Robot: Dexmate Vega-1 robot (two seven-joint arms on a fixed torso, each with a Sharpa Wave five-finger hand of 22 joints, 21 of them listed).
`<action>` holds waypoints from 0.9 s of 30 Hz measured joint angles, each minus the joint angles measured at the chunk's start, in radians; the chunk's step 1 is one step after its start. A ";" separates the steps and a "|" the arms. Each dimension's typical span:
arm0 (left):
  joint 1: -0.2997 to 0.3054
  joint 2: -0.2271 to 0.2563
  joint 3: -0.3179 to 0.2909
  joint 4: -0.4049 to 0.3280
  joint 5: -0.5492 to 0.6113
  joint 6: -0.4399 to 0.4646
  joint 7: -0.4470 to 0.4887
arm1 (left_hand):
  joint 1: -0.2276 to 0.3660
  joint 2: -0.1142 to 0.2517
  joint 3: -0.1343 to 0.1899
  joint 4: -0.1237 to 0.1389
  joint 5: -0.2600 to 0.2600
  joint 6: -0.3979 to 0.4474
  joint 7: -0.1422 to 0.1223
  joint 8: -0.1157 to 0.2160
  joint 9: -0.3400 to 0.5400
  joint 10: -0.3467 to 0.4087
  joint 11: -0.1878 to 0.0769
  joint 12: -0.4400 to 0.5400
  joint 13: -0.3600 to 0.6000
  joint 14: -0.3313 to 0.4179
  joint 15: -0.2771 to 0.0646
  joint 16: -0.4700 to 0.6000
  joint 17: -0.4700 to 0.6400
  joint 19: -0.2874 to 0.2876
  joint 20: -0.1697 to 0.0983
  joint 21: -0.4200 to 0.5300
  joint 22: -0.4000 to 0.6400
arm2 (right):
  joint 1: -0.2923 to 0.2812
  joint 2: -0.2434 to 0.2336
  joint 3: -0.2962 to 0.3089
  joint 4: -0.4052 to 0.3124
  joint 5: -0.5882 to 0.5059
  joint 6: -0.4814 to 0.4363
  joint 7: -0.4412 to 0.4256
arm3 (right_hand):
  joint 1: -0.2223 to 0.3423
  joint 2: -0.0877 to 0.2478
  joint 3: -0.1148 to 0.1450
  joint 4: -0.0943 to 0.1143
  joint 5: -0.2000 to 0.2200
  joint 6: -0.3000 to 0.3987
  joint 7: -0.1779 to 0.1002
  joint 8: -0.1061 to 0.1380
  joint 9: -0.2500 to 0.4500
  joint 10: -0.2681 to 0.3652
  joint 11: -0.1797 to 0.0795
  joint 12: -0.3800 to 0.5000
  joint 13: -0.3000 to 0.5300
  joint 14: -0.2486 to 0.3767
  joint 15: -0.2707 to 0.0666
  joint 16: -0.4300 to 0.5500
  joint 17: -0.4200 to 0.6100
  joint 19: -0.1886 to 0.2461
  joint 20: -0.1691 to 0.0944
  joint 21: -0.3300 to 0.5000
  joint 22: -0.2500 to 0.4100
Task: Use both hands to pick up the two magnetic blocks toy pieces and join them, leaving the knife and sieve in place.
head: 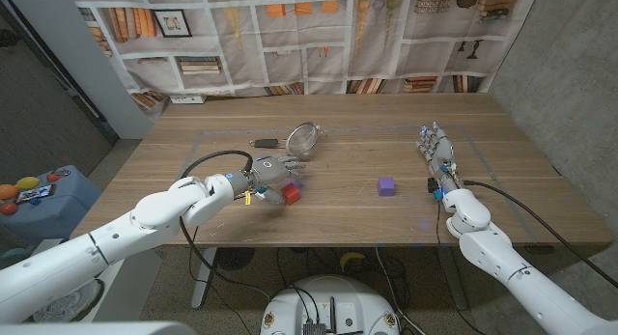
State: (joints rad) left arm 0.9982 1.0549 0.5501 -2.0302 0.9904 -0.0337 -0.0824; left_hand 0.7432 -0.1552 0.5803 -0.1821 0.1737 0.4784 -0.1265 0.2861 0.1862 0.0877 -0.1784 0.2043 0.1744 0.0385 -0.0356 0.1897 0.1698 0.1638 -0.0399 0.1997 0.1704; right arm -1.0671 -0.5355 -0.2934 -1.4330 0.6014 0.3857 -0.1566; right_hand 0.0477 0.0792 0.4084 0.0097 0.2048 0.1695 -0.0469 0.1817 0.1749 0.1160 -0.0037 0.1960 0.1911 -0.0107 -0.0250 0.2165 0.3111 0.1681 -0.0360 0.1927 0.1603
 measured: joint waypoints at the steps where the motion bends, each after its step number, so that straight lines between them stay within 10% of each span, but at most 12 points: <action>1: -0.002 -0.002 0.002 0.003 0.000 0.000 0.000 | 0.007 0.000 -0.006 0.001 0.000 0.010 0.001 0.005 0.002 0.000 0.000 0.000 0.000 0.006 0.000 0.000 0.000 0.003 0.001 0.000 0.000 | 0.000 0.000 0.000 0.000 0.000 0.000 0.000 | 0.000 0.000 0.000 0.000 0.000 0.000 0.000 0.000 0.000 0.000 0.000 0.000 0.000 0.000 0.000 0.000 0.000 0.003 -0.003 0.000 0.000; 27: -0.036 -0.028 0.023 0.055 -0.025 -0.041 0.067 | 0.074 0.013 -0.052 0.011 -0.001 0.294 -0.005 0.116 0.016 0.070 -0.002 0.000 0.000 0.053 0.002 0.000 0.000 0.032 0.001 0.000 0.000 | 0.014 0.004 -0.002 0.011 0.003 -0.011 0.004 | 0.000 0.000 -0.004 0.004 0.000 0.000 0.000 0.000 0.000 0.000 0.000 0.000 0.000 0.000 0.000 0.003 0.000 0.007 0.000 0.000 0.000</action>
State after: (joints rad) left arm 0.9620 1.0264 0.5734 -1.9756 0.9651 -0.0752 -0.0154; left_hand 0.8170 -0.1420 0.5280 -0.1715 0.1728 0.7728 -0.1315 0.4016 0.2019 0.1575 -0.1800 0.2043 0.1744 0.0914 -0.0340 0.1897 0.1697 0.1954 -0.0394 0.1995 0.1702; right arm -1.0530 -0.5314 -0.2955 -1.4216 0.6047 0.3750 -0.1531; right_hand 0.0477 0.0792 0.4044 0.0139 0.2048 0.1694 -0.0468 0.1816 0.1746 0.1160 -0.0036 0.1960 0.1911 -0.0107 -0.0250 0.2199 0.3113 0.1750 -0.0357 0.1927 0.1603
